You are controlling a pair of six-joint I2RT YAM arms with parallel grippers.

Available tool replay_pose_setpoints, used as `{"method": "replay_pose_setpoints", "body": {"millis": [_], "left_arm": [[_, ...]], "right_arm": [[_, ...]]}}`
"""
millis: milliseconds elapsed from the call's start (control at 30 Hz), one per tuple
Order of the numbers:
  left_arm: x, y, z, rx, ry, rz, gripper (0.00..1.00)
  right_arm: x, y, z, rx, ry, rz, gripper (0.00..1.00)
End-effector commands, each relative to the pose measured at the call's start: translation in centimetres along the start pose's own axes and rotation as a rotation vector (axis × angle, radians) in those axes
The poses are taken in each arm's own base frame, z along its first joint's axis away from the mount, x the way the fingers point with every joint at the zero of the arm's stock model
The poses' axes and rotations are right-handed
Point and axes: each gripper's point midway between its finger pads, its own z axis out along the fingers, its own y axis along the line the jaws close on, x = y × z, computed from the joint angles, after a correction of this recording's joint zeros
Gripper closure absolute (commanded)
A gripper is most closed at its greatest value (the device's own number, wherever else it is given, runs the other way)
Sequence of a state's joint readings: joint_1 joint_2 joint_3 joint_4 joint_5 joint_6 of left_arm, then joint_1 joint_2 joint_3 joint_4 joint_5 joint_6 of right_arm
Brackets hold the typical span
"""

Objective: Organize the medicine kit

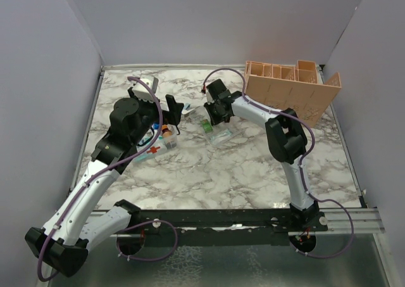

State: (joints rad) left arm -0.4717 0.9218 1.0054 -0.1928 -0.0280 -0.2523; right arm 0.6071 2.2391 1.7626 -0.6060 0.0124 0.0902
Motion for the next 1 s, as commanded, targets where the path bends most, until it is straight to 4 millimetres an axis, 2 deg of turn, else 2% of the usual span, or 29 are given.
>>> {"method": "replay_pose_setpoints", "body": {"millis": [0, 100, 267, 367, 433, 600, 700, 833, 967], "left_arm": [[-0.3, 0.6, -0.1, -0.037, -0.011, -0.001, 0.01], [0.2, 1.4, 0.3, -0.089, 0.028, -0.009, 0.01], [1.7, 3.9, 1.0, -0.233, 0.132, -0.015, 0.01], [2.9, 6.3, 1.1, -0.316, 0.206, -0.061, 0.01], [3.9, 8.6, 0.9, -0.396, 0.248, -0.123, 0.03], [7.2, 15.3, -1.7, -0.656, 0.350, -0.272, 0.09], [9.5, 18.4, -3.9, -0.792, 0.408, -0.342, 0.13], [12.4, 20.5, -6.1, -0.886, 0.469, -0.396, 0.18], [14.5, 21.2, -6.8, -0.893, 0.526, -0.440, 0.18]], "right_arm": [[1.0, -0.1, 0.8, 0.006, 0.032, -0.028, 0.90], [0.6, 0.1, 0.1, -0.007, 0.007, -0.026, 0.95], [-0.7, 0.5, -1.7, -0.023, -0.049, -0.001, 0.97], [-1.0, 0.5, -2.6, -0.023, -0.071, 0.017, 0.98], [-1.1, 0.5, -3.0, -0.021, -0.077, 0.028, 0.98], [-0.5, 0.2, -3.5, -0.002, -0.080, 0.059, 0.99], [-0.2, 0.2, -3.6, 0.003, -0.083, 0.078, 0.99], [-0.2, 0.2, -3.6, 0.004, -0.085, 0.083, 0.99], [-0.5, 0.1, -3.7, 0.007, -0.095, 0.089, 0.99]]}}
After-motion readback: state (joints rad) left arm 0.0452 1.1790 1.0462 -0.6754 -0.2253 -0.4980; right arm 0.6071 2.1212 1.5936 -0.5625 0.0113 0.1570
